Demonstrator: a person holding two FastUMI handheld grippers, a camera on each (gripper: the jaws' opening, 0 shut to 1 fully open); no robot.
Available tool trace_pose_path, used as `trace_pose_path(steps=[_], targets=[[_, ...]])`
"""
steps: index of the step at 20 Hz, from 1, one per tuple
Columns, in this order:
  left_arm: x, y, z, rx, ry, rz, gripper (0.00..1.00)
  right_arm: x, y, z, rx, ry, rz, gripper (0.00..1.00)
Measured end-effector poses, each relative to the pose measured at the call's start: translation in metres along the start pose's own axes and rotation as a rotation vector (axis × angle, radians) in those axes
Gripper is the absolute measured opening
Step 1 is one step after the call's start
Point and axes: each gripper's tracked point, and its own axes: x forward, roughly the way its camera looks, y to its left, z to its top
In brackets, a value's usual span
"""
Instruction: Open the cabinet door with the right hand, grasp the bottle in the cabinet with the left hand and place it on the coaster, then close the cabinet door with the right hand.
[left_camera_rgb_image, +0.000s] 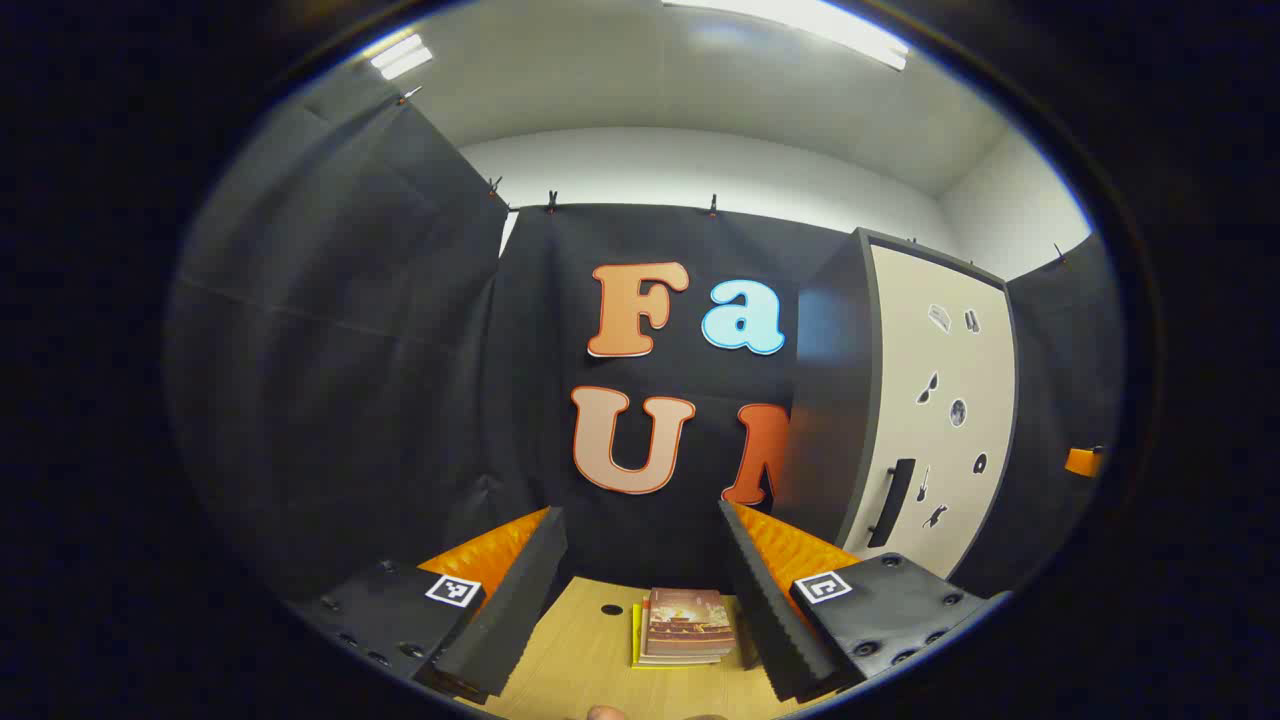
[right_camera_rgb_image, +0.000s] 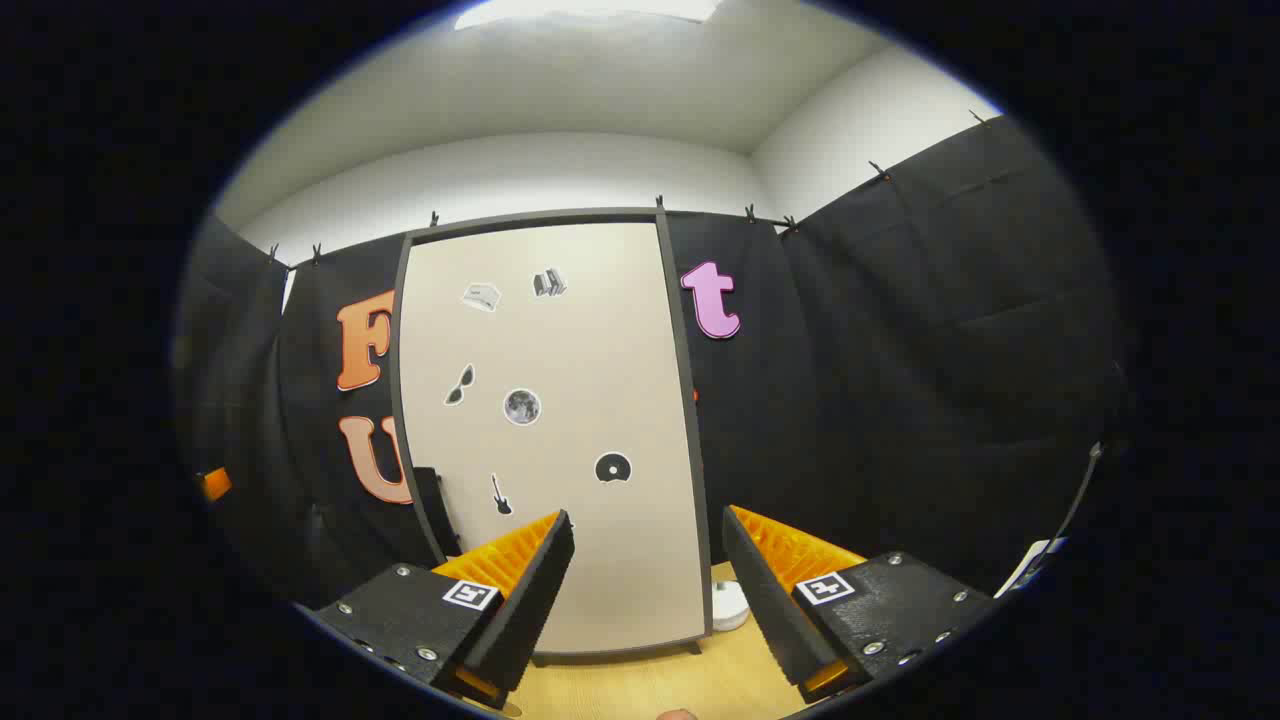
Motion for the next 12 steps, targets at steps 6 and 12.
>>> trace_pose_path(steps=[6,12], targets=[[-0.007,0.012,0.004,0.048,0.026,0.049,0.98,-0.003,-0.027,0.000,-0.071,0.034,-0.041,0.92],[-0.007,0.001,0.023,0.112,-0.011,0.036,0.98,-0.001,-0.020,0.008,-0.123,0.019,-0.030,0.93]])
